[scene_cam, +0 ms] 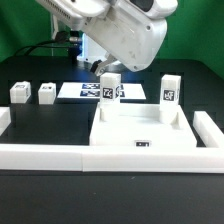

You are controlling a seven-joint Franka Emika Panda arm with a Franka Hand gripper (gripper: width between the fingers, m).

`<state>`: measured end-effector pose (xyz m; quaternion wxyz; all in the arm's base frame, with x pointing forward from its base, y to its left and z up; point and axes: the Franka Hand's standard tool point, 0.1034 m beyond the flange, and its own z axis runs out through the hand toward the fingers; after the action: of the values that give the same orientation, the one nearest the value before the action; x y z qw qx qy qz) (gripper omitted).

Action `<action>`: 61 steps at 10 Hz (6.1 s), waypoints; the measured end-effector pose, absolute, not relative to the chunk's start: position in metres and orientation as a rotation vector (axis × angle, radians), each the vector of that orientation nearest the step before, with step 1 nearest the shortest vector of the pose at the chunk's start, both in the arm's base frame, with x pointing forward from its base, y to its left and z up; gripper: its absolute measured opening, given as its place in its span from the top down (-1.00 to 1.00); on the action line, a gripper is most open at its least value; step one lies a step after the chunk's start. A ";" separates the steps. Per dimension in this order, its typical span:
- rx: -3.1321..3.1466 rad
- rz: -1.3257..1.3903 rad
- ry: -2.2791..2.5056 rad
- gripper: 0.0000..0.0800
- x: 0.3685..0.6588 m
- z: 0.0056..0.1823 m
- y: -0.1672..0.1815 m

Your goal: Assemble square table

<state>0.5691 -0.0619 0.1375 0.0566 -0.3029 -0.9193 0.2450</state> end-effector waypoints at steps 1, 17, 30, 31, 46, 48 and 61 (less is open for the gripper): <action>-1.006 0.751 -2.771 -0.62 0.569 0.137 -0.062; -2.696 0.739 -1.519 -0.62 0.500 0.099 -0.115; -2.993 1.025 -0.112 -0.62 0.418 0.056 -0.138; -2.950 1.105 -0.100 -0.62 0.412 0.060 -0.136; -2.776 1.402 -0.233 -0.62 0.406 0.045 -0.127; -2.775 1.402 -0.237 -0.62 0.407 0.045 -0.126; -2.758 1.455 -0.251 -0.62 0.374 0.009 -0.138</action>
Offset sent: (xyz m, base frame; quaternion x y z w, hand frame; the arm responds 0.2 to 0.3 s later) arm 0.0000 0.0000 0.0000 0.0000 0.0000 0.1938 0.9810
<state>0.3745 -0.1381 0.0086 0.0067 -0.8816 -0.0802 0.4652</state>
